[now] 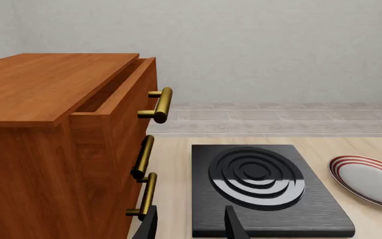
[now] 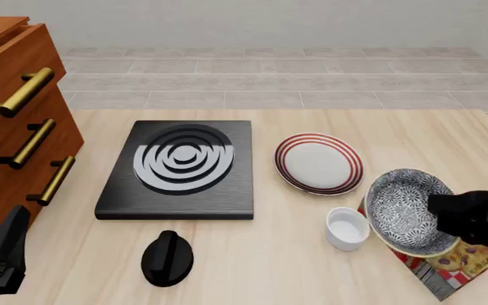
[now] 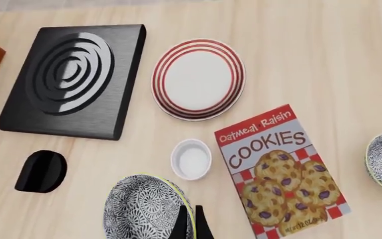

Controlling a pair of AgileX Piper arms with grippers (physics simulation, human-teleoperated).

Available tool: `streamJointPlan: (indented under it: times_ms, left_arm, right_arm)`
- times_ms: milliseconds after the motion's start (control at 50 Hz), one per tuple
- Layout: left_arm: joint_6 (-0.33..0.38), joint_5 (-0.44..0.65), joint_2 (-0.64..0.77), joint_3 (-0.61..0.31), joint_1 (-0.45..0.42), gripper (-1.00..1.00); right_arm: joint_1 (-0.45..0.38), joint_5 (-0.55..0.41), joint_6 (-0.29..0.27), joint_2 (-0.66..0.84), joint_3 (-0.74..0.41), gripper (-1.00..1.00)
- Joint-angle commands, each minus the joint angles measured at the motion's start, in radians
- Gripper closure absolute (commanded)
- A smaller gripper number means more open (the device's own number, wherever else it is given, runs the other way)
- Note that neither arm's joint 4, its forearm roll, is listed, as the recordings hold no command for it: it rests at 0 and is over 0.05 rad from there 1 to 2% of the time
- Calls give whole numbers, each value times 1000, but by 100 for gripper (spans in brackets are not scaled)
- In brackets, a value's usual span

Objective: Pick the akita bowl next to the ramekin and place it on the plate.

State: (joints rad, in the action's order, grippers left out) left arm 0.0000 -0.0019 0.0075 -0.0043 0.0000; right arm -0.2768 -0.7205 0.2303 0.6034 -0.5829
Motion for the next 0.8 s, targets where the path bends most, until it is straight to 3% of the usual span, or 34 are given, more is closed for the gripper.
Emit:
streamJointPlan:
  times_ms: [20,300,340,800]
  left_arm:
    - [0,0,0,0,0,-100]
    - [0,0,0,0,0,-100]
    - [0,0,0,0,0,-100]
    - [0,0,0,0,0,-100]
  right_arm:
    - [20,-22,-2,12,-67,100]
    - [40,-12,6,49,-106,100]
    - [56,-10,-25,55,-117,100]
    - [123,33,-28,132,-166,100]
